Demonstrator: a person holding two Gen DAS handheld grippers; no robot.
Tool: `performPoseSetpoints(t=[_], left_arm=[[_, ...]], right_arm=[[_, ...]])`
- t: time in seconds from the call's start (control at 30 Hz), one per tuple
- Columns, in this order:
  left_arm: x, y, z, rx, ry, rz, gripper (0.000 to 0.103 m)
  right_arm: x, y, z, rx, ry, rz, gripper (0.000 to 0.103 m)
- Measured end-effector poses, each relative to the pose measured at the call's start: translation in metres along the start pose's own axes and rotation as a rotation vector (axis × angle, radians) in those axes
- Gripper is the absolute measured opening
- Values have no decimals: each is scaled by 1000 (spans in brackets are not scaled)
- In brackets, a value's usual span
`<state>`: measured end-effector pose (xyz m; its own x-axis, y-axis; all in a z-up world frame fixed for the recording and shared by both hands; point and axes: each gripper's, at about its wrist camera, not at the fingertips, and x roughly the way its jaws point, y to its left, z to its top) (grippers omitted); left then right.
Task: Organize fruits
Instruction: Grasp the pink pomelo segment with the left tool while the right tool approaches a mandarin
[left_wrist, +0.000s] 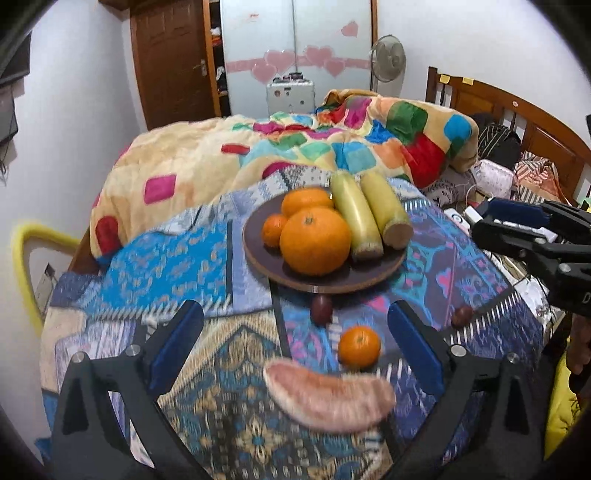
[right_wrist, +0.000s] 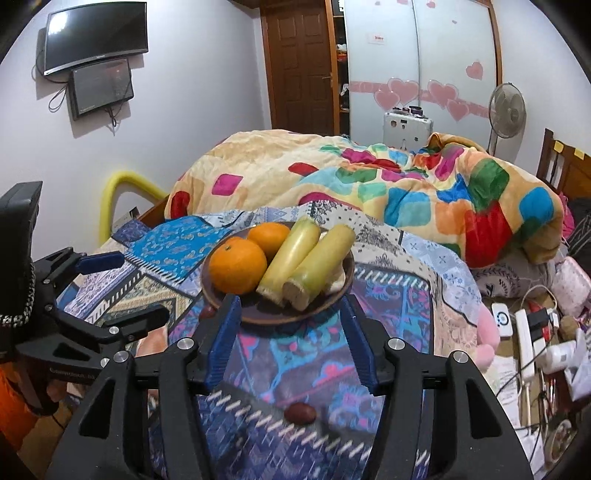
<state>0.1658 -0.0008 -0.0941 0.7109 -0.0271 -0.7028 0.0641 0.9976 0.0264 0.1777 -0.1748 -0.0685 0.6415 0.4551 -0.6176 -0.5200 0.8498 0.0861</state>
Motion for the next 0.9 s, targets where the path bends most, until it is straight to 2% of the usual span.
performPoseSetpoints(t=[0.13,0.33,0.47,0.53,0.73,0.9], left_arm=[[3,-5,-22,4,57,-15,101],[6,-16,-45,1,87,-17,101],[17,-25,-54,15,120,26,102],[20,-24,-57,4,124,21,103],[14,-7,-66,-29,135,-19,103],[5,24,-77,-49,146,33,103]], right_arm=[[-10,0,-19,7,-12,-26,64],[-11,-4,-53,22,30,-61,65],[-9,-9,-67,35,62,-62,65],[-9,-11,-71,39,73,-66,65],[-10,-9,-77,16,80,-80,65],[-8,-8,-80,5,85,-74,65]])
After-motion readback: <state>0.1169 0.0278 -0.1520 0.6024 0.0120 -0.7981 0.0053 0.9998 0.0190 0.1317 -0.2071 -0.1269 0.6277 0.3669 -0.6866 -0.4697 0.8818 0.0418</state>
